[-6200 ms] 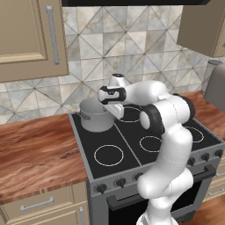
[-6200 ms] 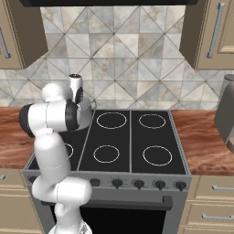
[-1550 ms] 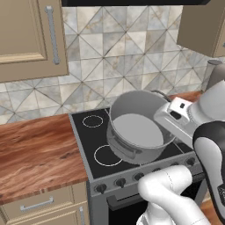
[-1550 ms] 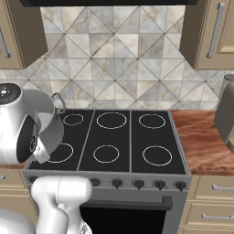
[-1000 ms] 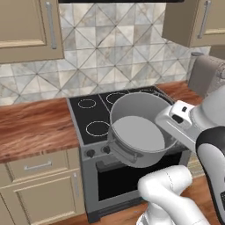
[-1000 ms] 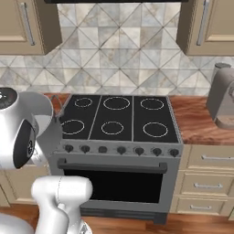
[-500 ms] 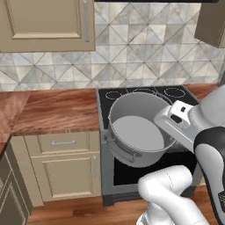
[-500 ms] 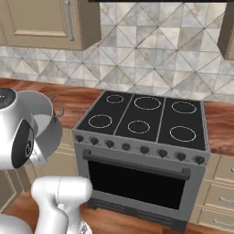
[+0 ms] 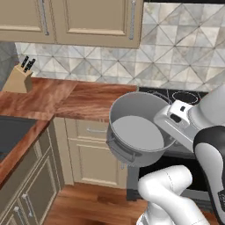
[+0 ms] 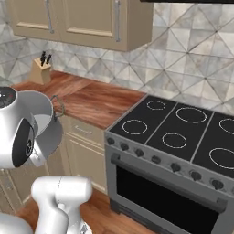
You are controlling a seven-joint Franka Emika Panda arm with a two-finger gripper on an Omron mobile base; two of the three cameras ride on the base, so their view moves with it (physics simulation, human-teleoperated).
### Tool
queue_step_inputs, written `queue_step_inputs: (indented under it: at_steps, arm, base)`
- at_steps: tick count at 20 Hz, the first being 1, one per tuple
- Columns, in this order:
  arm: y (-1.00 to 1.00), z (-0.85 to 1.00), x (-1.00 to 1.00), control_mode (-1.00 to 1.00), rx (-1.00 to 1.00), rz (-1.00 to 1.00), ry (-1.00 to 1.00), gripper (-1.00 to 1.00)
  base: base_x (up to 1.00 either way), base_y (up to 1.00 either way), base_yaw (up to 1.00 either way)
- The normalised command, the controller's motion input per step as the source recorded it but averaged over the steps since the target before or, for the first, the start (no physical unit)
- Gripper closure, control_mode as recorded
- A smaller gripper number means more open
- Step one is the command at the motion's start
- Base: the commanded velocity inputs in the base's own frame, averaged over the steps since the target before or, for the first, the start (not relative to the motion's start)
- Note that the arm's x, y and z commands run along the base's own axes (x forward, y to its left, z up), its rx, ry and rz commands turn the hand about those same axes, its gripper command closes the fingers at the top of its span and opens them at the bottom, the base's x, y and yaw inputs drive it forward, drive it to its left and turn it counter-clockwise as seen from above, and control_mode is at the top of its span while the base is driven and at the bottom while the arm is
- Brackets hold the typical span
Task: Move the pot and pan from the stove into the sink.
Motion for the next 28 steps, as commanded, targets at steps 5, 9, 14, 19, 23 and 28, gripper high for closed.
queue_step_inputs:
  at_steps: [5, 9, 14, 19, 23, 28]
  arm:
    - [0.0, 0.0, 0.0, 1.0, 0.0, 0.0, 0.0, 1.0]
    - [0.0, 0.0, 0.0, 1.0, 0.0, 0.0, 0.0, 1.0]
    - [0.0, 0.0, 0.0, 1.0, 0.0, 0.0, 0.0, 1.0]
    - [0.0, 0.0, 0.0, 1.0, 0.0, 0.0, 0.0, 1.0]
    - [0.0, 0.0, 0.0, 1.0, 0.0, 0.0, 0.0, 1.0]
    - [0.0, 0.0, 0.0, 1.0, 0.0, 0.0, 0.0, 1.0]
  base:
    - [-0.09, 0.0, 0.5]
    - [-0.1, 0.0, 0.5]
    - [-0.11, 0.0, 0.5]
    - [-0.1, 0.0, 0.5]
    - [-0.11, 0.0, 0.49]
    - [-0.11, 0.01, 0.47]
